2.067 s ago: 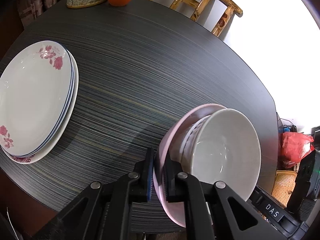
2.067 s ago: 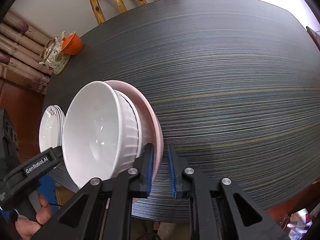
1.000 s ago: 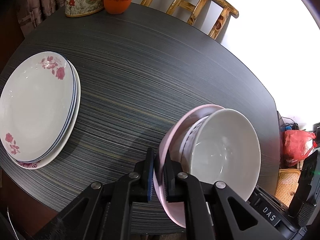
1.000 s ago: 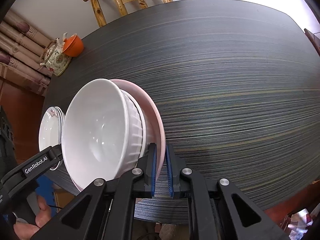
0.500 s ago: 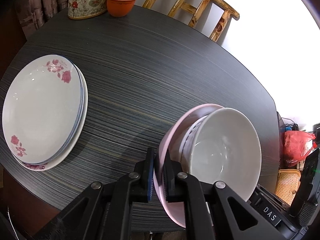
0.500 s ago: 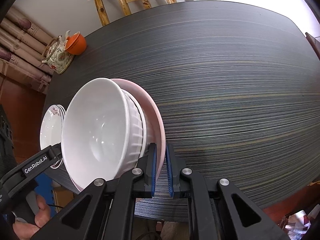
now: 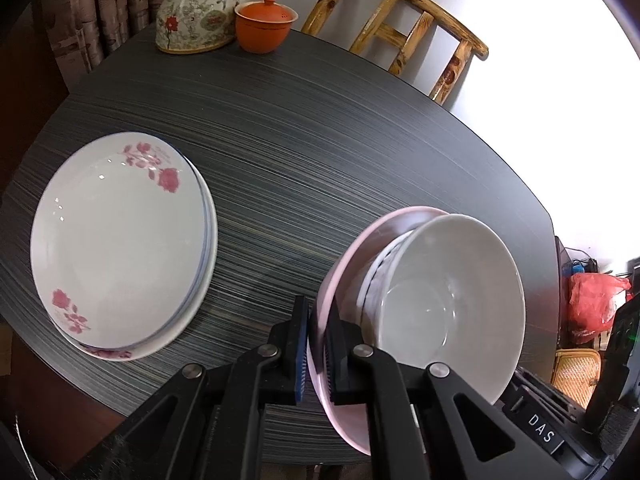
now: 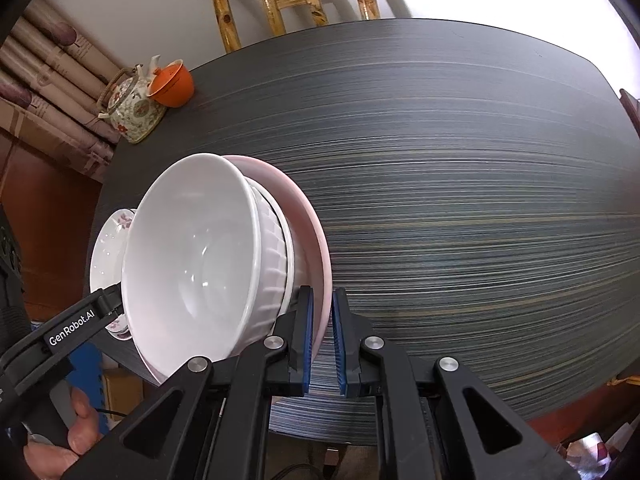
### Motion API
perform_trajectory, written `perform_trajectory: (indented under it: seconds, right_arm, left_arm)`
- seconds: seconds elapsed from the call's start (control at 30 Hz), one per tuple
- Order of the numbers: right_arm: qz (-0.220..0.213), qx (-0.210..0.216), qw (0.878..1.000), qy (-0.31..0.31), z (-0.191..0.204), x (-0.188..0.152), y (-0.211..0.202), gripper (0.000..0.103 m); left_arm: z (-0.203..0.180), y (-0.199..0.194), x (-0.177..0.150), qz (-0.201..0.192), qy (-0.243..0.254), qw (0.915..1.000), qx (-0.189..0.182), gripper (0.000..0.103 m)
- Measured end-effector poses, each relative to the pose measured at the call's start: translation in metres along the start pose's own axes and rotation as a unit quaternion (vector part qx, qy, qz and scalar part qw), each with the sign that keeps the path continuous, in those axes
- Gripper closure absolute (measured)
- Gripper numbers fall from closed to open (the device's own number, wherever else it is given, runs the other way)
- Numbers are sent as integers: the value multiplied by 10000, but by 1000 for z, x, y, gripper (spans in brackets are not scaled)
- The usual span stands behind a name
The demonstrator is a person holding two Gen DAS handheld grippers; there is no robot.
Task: Organize plates and bowls
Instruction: 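Lift the nested bowl stack with both tools and carry it toward the plate stack, then lower the bowl stack onto the rose plate stack with both tools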
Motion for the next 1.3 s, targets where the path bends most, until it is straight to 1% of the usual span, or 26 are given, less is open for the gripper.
perform_trajectory:
  seconds: [0.13,0.4,0.73,1.3]
  right_arm:
    - [15,0,10000,-95,11,3,-1,92]
    - [-23,5,9996,-288,35,15,-8,92]
    - [-30,71,9982,-600,83,32,-10,92]
    - [114,244,9943,-1027,163,35,10,92]
  left_arm:
    - [8,-7,5,-49,-49,10000,-7,99]
    - [30,-24,28,-213,-122,9997,-7,99]
    - [68,-44,61,-399,-237,9988,157,99]
    - [139,-72,83,-549,-563,9960,413,99]
Point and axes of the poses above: each gripper's, at about its wrist camera, not at the fingertips, and y roughly the way its jaws point, z to its left, x to its top, the point moved 8 cm from there along y, roughly the way its jaws point, and after that the axes turned 4 degrees about -y, right-handed, at the moved point
